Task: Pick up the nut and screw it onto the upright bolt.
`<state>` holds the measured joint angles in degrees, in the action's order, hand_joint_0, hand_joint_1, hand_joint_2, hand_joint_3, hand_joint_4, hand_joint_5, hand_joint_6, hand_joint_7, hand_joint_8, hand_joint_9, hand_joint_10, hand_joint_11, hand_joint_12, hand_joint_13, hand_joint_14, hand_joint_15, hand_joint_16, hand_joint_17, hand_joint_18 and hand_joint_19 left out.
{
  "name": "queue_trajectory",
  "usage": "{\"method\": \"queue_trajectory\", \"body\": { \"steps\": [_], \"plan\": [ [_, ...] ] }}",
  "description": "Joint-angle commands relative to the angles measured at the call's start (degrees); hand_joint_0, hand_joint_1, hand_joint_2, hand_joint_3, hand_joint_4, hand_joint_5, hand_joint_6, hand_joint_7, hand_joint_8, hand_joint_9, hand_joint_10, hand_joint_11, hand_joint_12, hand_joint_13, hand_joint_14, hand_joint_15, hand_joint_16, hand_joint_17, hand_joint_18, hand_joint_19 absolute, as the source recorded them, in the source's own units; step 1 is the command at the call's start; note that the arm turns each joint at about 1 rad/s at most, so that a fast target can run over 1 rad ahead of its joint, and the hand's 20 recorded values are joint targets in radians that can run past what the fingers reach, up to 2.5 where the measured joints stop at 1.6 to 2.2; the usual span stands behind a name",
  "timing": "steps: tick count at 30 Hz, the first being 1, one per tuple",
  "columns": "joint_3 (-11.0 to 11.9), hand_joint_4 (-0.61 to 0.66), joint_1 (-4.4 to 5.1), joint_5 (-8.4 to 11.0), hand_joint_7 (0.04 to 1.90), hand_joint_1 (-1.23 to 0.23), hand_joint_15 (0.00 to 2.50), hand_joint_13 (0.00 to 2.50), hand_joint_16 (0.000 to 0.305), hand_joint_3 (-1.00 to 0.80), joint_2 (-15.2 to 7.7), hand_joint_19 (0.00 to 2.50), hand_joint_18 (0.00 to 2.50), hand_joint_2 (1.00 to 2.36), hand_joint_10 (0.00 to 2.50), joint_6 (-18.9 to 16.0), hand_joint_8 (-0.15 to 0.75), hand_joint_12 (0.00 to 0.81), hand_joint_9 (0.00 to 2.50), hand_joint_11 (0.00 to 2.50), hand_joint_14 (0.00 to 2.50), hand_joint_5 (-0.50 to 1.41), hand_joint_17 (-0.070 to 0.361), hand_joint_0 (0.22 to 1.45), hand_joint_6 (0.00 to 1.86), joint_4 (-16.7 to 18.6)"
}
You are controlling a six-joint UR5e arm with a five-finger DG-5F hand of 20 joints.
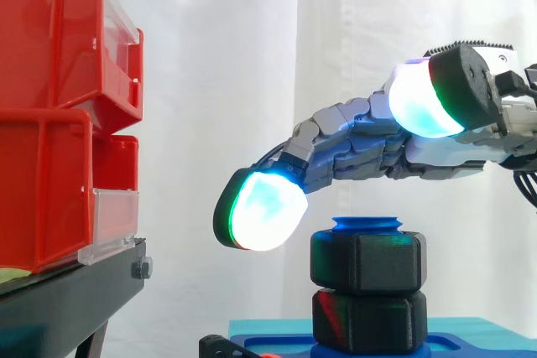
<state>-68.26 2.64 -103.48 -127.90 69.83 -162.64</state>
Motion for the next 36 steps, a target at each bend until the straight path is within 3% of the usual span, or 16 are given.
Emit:
{"method": "queue_trajectory", "body": {
  "steps": [1,15,25,30,36],
  "plan": [
    [-0.03,0.15,-0.01,-0.06,0.66,-0.05,0.0,0.0,0.048,-0.5,-0.07,0.0,0.0,1.0,0.0,-0.4,0.206,0.339,0.19,0.0,0.0,-0.17,0.108,0.45,0.5,-0.22],
    [-0.03,0.27,-0.71,-1.55,1.06,-0.14,0.0,0.05,0.045,-0.5,0.01,0.0,0.0,1.0,0.0,-0.4,0.243,0.329,0.31,0.0,0.0,-0.08,0.101,0.49,0.5,-0.75],
    [-0.03,0.25,-1.41,-1.55,1.31,-0.21,0.0,0.15,0.042,-0.5,0.01,0.0,0.0,1.0,0.0,-0.48,0.25,0.32,0.4,0.0,0.0,-0.04,0.094,0.51,0.5,-0.75],
    [-0.03,0.19,-1.77,-1.81,1.22,-0.27,0.0,0.25,0.034,-0.5,0.01,0.0,0.0,1.0,0.0,-0.48,0.266,0.308,0.55,0.0,0.0,-0.02,0.077,0.52,0.62,-0.49],
    [-0.03,0.13,-2.2,-2.52,1.23,-0.25,0.0,0.33,0.033,-0.5,0.01,0.0,0.0,1.0,0.0,-0.4,0.274,0.305,0.68,0.0,0.0,0.01,0.073,0.5,0.65,-0.4]
  ]
}}
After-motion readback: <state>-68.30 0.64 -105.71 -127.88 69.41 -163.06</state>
